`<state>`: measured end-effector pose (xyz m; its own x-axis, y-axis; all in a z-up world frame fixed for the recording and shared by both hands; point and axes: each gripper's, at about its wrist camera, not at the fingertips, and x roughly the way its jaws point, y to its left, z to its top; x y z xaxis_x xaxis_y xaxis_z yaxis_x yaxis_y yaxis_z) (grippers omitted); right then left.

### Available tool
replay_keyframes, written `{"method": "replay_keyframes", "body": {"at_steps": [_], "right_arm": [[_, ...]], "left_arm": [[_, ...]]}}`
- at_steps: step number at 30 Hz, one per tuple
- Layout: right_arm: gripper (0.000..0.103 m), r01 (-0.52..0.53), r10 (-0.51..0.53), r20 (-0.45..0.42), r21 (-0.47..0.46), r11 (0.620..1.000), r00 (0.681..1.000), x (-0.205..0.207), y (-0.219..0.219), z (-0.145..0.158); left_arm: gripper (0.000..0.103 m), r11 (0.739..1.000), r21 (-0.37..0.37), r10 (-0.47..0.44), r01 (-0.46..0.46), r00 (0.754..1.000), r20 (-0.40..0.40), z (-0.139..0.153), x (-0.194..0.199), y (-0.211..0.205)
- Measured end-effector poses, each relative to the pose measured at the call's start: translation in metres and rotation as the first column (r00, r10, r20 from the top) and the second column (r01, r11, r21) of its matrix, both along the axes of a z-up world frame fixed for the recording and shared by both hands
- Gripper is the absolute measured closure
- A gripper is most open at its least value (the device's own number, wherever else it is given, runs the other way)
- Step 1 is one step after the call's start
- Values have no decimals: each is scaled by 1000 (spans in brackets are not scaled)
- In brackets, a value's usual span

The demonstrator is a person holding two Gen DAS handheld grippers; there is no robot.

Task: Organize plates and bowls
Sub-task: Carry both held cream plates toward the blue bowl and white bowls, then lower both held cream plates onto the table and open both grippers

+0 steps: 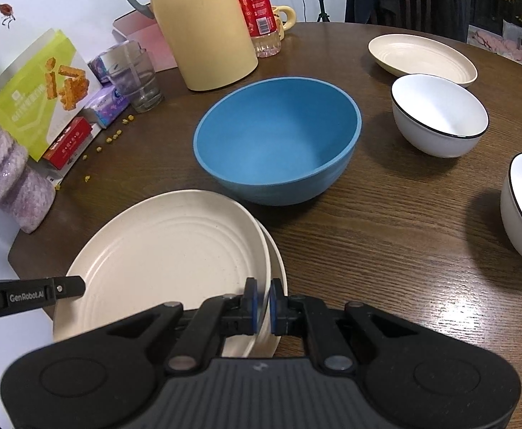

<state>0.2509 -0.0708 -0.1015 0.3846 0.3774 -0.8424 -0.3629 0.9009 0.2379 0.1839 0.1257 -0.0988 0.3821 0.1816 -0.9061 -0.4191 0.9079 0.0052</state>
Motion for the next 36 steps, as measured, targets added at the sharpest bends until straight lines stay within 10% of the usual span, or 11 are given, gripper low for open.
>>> {"method": "replay_keyframes", "body": {"at_steps": [36], "right_arm": [[94,-49,54,46,-104,993,997,-3,10,-12]], "left_arm": [[94,998,55,-21,21,1000,0,-13,4,-9]]}}
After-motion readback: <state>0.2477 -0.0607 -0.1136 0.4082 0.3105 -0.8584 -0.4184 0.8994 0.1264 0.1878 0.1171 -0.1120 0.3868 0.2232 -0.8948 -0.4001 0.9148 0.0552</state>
